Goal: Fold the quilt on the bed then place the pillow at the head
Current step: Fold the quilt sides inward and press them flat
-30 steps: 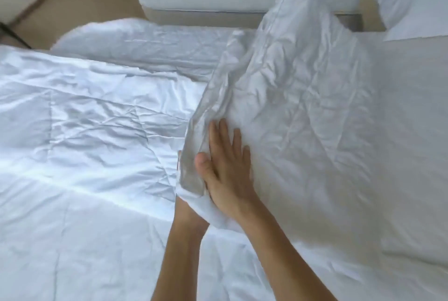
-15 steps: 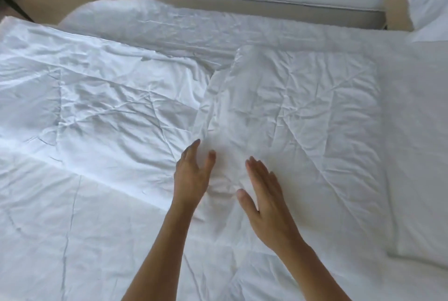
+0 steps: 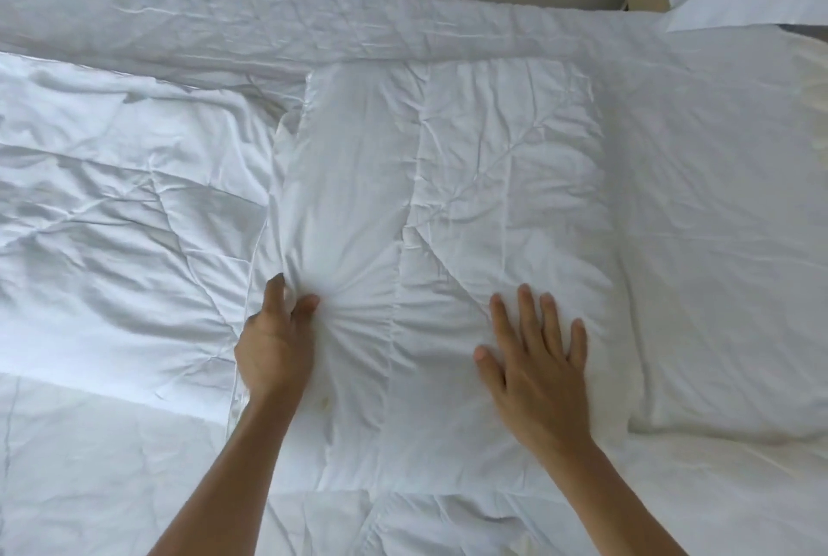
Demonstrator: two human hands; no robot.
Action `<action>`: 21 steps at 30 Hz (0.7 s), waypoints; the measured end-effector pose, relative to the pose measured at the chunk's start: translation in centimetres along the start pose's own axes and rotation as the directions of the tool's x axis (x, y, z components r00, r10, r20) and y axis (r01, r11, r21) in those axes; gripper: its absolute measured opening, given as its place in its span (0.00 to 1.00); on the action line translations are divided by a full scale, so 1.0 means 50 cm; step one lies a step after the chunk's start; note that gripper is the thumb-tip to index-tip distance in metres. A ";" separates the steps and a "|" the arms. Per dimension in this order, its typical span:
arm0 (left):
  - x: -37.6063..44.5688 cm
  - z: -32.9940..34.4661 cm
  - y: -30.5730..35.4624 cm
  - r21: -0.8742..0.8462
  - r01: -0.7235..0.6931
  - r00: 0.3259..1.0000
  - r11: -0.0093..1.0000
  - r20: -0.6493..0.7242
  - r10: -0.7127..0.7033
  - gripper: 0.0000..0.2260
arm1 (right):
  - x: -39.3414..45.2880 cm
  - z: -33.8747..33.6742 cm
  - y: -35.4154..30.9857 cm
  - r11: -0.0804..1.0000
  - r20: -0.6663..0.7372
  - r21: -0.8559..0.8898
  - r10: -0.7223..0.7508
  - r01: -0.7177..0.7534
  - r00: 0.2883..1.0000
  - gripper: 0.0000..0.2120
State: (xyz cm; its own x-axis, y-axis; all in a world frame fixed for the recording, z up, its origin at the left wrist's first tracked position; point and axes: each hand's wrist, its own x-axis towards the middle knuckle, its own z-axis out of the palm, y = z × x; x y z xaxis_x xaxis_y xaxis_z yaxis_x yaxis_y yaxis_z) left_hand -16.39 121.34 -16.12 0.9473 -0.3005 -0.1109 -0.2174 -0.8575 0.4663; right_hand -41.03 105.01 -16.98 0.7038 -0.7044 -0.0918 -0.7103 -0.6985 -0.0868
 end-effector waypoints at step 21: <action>0.019 0.007 0.045 0.065 -0.518 0.846 0.853 0.190 0.499 0.26 | 0.077 -0.029 0.109 0.971 0.102 0.161 0.160 -0.175 0.982 0.33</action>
State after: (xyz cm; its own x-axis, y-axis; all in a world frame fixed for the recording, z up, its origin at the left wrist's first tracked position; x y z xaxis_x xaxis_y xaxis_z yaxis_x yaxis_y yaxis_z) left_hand -16.09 118.98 -15.46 0.6479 -0.7612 -0.0284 -0.6910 -0.6031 0.3985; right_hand -42.18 98.32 -16.38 0.5774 -0.7902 -0.2054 -0.8135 -0.5352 -0.2277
